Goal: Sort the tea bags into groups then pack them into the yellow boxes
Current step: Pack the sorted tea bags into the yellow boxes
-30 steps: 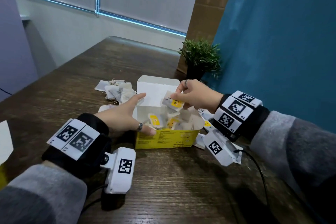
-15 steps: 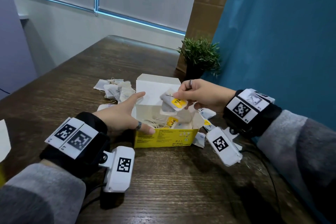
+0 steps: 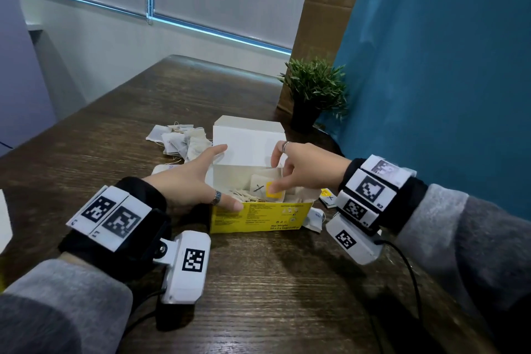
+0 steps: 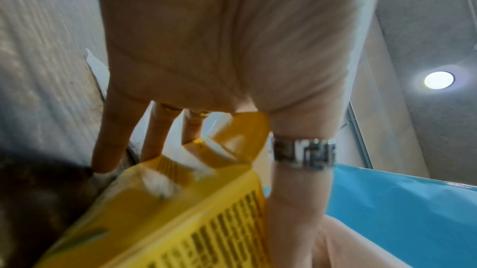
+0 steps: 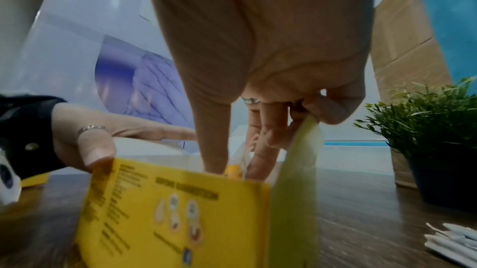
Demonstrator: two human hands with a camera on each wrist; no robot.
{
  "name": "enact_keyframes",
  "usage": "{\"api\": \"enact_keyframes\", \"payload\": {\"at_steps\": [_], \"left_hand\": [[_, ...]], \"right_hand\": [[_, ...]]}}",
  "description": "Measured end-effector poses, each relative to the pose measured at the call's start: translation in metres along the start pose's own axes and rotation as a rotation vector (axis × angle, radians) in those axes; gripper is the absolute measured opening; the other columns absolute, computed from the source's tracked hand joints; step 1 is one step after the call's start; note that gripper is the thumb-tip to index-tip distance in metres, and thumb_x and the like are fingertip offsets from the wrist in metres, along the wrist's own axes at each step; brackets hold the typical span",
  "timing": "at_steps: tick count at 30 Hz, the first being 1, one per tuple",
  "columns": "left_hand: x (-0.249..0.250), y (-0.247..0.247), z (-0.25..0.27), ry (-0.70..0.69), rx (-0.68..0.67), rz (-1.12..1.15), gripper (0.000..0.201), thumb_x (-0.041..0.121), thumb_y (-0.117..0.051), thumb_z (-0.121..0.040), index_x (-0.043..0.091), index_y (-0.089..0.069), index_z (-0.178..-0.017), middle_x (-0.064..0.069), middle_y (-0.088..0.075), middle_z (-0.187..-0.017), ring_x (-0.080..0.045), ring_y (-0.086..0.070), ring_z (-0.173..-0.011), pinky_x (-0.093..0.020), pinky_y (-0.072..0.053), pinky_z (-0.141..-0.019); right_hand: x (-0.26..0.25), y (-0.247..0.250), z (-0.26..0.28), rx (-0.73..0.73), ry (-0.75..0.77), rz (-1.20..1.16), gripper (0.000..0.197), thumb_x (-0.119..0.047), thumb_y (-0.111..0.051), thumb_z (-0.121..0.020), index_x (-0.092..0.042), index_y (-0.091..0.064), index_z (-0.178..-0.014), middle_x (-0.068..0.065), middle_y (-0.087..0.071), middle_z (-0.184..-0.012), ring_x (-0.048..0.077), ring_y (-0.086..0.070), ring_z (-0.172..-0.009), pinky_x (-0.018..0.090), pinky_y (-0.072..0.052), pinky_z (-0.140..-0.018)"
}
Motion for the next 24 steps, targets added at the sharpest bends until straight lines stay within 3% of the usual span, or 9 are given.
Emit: {"api": "enact_keyframes", "payload": {"at_steps": [1,4,8,11,13,16,18,21,24], "left_hand": [[0.000,0.000,0.001,0.005,-0.002,0.002,0.113,0.037,-0.082,-0.061,0.042,-0.008,-0.146,-0.003,-0.023,-0.155,-0.038,-0.038,-0.131,-0.041,-0.037,-0.101],[0.001,-0.001,0.004,0.034,0.003,0.030,0.108,0.029,-0.081,-0.067,0.040,-0.008,-0.147,-0.030,-0.028,-0.146,-0.053,-0.031,-0.127,-0.057,-0.033,-0.099],[0.000,0.000,0.005,0.040,0.010,0.061,0.107,0.027,-0.080,-0.068,0.039,-0.008,-0.147,-0.032,-0.031,-0.143,-0.054,-0.029,-0.127,-0.058,-0.033,-0.098],[-0.001,-0.001,0.005,0.042,0.002,0.078,0.108,0.026,-0.080,-0.068,0.039,-0.007,-0.147,-0.035,-0.030,-0.142,-0.056,-0.029,-0.126,-0.060,-0.032,-0.097],[0.000,-0.001,0.005,0.037,0.000,0.086,0.109,0.026,-0.080,-0.068,0.038,-0.007,-0.147,-0.032,-0.038,-0.140,-0.055,-0.031,-0.125,-0.059,-0.034,-0.097],[-0.001,0.000,0.005,0.038,0.012,0.078,0.108,0.026,-0.080,-0.068,0.038,-0.008,-0.147,-0.033,-0.038,-0.139,-0.054,-0.033,-0.125,-0.058,-0.035,-0.097],[-0.002,0.000,0.004,0.038,0.010,0.086,0.108,0.026,-0.081,-0.067,0.039,-0.008,-0.147,-0.031,-0.038,-0.140,-0.054,-0.031,-0.126,-0.058,-0.034,-0.098],[-0.002,-0.002,0.001,0.034,-0.002,0.109,0.110,0.027,-0.082,-0.065,0.042,-0.009,-0.146,-0.022,-0.038,-0.144,-0.055,-0.029,-0.126,-0.061,-0.033,-0.097],[-0.002,-0.003,-0.001,0.018,-0.012,0.094,0.113,0.031,-0.084,-0.061,0.045,-0.009,-0.145,-0.010,-0.033,-0.150,-0.053,-0.032,-0.126,-0.058,-0.036,-0.098]], "right_hand": [[-0.001,-0.002,0.000,-0.013,0.009,0.023,0.042,-0.035,-0.078,-0.072,-0.021,-0.048,-0.099,-0.006,-0.063,-0.073,0.009,-0.055,-0.067,0.029,-0.044,-0.062],[-0.003,0.012,0.002,0.053,0.036,0.033,0.038,-0.020,-0.079,-0.072,-0.020,-0.048,-0.095,-0.007,-0.061,-0.070,0.010,-0.057,-0.066,0.024,-0.043,-0.057],[-0.020,0.040,0.005,0.087,0.129,-0.071,0.025,-0.018,-0.075,-0.077,-0.020,-0.054,-0.091,0.001,-0.071,-0.080,0.018,-0.064,-0.067,0.031,-0.051,-0.063],[-0.040,0.041,0.004,0.045,0.204,-0.399,0.014,-0.012,-0.073,-0.079,-0.018,-0.061,-0.083,0.001,-0.067,-0.070,0.001,-0.053,-0.054,0.015,-0.042,-0.051],[-0.042,0.025,-0.001,-0.012,0.157,-0.525,0.012,-0.010,-0.072,-0.080,-0.018,-0.063,-0.081,-0.004,-0.063,-0.066,-0.003,-0.047,-0.048,0.011,-0.034,-0.044],[-0.036,-0.005,-0.013,-0.113,0.075,-0.389,0.011,-0.019,-0.074,-0.078,-0.024,-0.064,-0.079,-0.007,-0.065,-0.067,0.001,-0.046,-0.050,0.018,-0.033,-0.049],[-0.025,-0.002,-0.018,-0.034,0.049,-0.238,0.010,-0.027,-0.073,-0.080,-0.024,-0.063,-0.078,-0.007,-0.065,-0.068,0.004,-0.050,-0.053,0.019,-0.039,-0.054],[-0.014,0.025,-0.013,0.204,0.044,0.083,0.022,-0.043,-0.063,-0.084,-0.023,-0.059,-0.079,-0.007,-0.060,-0.074,0.010,-0.054,-0.068,0.025,-0.042,-0.063],[0.000,0.022,-0.009,0.181,-0.015,0.293,0.029,-0.054,-0.060,-0.082,-0.026,-0.058,-0.078,-0.006,-0.060,-0.082,0.015,-0.055,-0.078,0.029,-0.044,-0.066]]}}
Point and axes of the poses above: each hand's wrist, its own z-axis away from the middle knuckle, its own y-axis out of the back of the hand, x = y × z, the point moved 10 cm from there along -z, towards the middle knuckle
